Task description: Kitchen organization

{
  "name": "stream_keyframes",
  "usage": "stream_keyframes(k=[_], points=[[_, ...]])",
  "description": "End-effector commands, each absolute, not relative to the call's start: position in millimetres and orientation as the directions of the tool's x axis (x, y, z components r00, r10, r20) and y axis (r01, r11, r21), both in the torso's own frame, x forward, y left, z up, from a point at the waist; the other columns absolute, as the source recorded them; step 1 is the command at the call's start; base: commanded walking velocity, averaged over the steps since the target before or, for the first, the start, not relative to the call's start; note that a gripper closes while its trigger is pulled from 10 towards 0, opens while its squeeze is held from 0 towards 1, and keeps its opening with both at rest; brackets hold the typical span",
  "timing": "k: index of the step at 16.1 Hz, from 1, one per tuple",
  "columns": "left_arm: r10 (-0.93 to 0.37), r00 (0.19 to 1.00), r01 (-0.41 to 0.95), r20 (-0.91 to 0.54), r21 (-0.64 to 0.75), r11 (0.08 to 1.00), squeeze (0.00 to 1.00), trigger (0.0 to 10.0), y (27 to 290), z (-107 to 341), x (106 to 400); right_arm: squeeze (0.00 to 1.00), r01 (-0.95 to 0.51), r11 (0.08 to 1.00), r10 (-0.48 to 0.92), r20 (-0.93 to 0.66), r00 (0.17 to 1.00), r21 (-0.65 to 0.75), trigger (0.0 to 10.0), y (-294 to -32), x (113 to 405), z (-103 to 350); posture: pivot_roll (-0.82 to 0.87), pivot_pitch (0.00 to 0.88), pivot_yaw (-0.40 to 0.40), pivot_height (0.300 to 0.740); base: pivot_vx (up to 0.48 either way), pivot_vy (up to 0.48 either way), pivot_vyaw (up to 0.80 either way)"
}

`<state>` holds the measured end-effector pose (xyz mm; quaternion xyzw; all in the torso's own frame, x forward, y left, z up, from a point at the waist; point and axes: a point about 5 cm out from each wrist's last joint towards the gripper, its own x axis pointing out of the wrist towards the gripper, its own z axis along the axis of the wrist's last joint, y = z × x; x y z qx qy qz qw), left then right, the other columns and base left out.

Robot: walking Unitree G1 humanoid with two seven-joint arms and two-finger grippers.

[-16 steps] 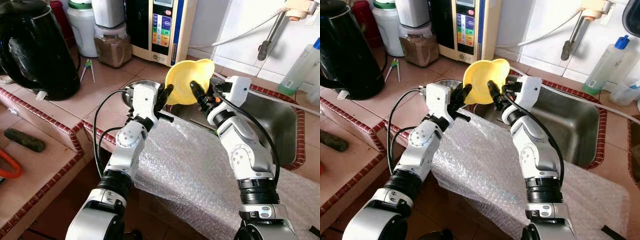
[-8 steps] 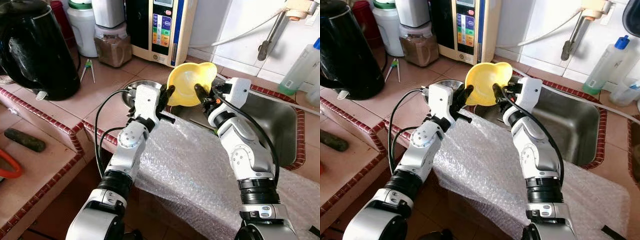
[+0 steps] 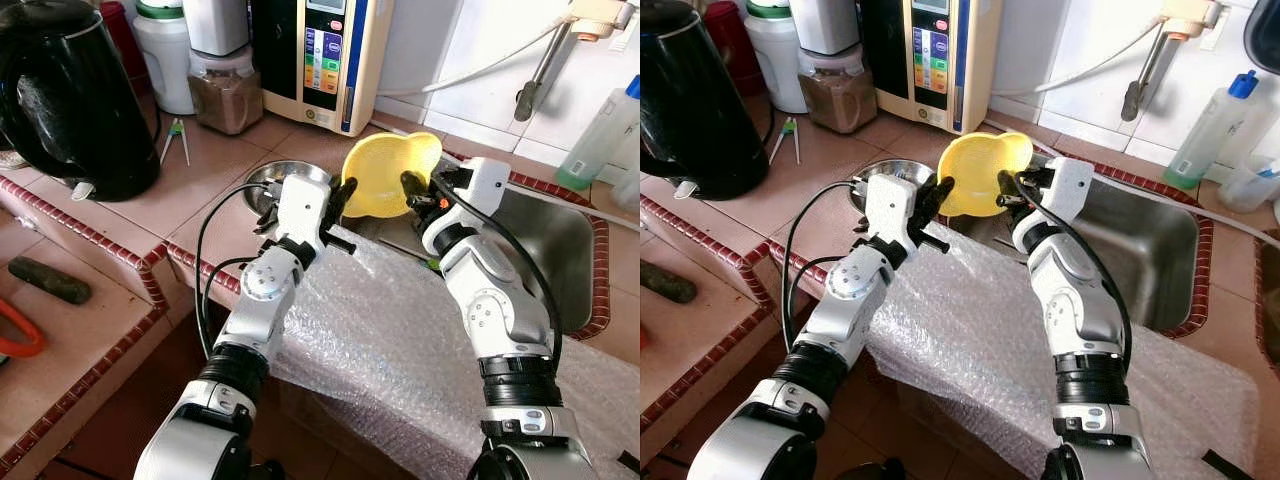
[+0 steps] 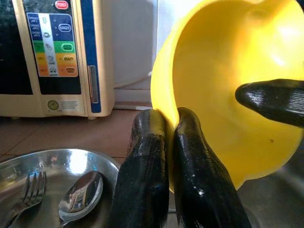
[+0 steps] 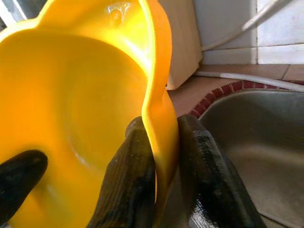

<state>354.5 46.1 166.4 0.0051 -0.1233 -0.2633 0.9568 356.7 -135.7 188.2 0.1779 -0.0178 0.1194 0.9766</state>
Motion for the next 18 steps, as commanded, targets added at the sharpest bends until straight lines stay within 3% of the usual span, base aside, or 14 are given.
stream_keyframes(k=[1,2,3,4,12,14,18], points=[[-0.482,0.837,0.482,0.260,0.067,0.874,0.00,0.8,51.5,172.8,357.1,0.00,-0.198,0.922,0.199,0.031,0.980,0.332,0.0,-143.5,357.3,178.9,-0.12,0.037,-0.020,0.740,0.000,0.000,0.00],[-0.504,0.828,0.506,0.248,0.059,0.860,0.25,3.0,50.0,171.2,356.4,0.00,-0.169,0.930,0.168,0.031,0.985,0.326,0.0,-147.9,358.7,179.4,-0.12,0.039,-0.021,0.740,0.000,0.000,0.00],[-0.520,0.820,0.525,0.238,0.048,0.850,1.00,8.0,48.5,169.7,355.8,0.00,-0.153,0.934,0.151,0.031,0.988,0.322,0.0,-150.4,359.5,179.6,-0.12,0.040,-0.020,0.740,0.000,0.000,0.00],[-0.537,0.813,0.543,0.225,0.041,0.839,1.00,10.0,46.6,168.0,355.0,0.00,-0.143,0.937,0.141,0.030,0.990,0.319,0.0,-152.4,360.1,179.6,-0.12,0.040,-0.021,0.740,0.000,0.000,0.00],[-0.669,0.735,0.673,0.111,0.006,0.740,1.00,10.0,25.3,151.2,343.2,0.00,-0.029,0.990,0.024,0.040,0.999,0.139,0.0,-174.1,373.4,177.5,-0.11,0.038,-0.013,0.740,0.000,0.000,0.00],[-0.736,0.675,0.737,0.048,0.004,0.676,1.00,10.0,25.7,144.3,338.3,0.00,0.102,0.990,-0.105,0.016,0.994,0.099,0.0,-196.2,379.8,169.9,-0.11,0.032,-0.005,0.740,0.000,0.000,0.00],[-0.796,0.604,0.797,-0.030,0.042,0.603,1.00,10.0,22.7,136.8,333.0,0.00,0.208,0.977,-0.205,-0.055,0.977,0.039,0.0,-212.2,378.5,152.2,-0.10,0.025,0.000,0.740,0.000,0.000,0.00]])
